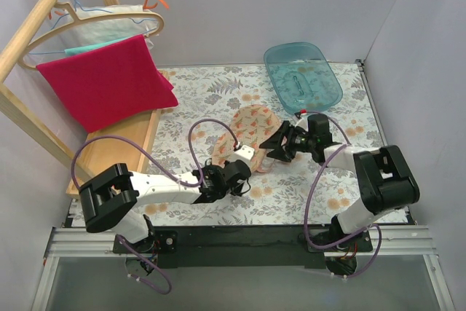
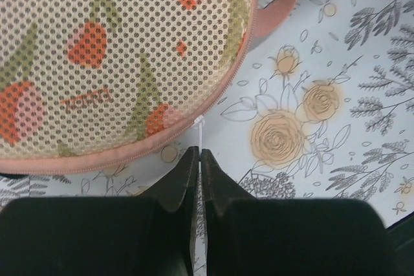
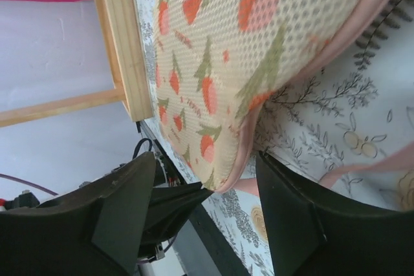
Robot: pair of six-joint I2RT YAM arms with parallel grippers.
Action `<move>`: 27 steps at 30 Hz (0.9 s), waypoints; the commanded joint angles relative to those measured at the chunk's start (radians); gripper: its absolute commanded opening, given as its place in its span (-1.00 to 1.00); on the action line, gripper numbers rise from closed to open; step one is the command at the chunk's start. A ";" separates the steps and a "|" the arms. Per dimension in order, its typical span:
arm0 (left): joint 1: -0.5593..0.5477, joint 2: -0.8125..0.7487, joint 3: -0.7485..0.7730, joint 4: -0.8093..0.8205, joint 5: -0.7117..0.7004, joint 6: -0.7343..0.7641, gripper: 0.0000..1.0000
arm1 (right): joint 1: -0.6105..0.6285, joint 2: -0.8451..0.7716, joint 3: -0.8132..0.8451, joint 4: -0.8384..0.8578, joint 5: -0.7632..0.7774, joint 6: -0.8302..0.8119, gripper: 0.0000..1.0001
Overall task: Place the bra in the laundry bag and zip it closed
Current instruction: Zip the zipper on the laundry bag.
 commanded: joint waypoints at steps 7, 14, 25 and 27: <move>-0.004 0.094 0.232 -0.090 0.054 0.029 -1.00 | -0.003 -0.245 -0.237 0.017 0.014 0.171 0.57; -0.004 0.106 0.254 -0.101 0.088 0.023 -1.00 | 0.005 -0.266 -0.228 0.054 0.010 0.213 0.57; -0.004 0.108 0.234 -0.091 0.116 0.031 -1.00 | 0.046 -0.129 -0.167 0.160 0.004 0.263 0.41; -0.004 0.108 0.235 -0.090 0.119 0.028 -1.00 | 0.056 -0.118 -0.164 0.174 0.013 0.265 0.24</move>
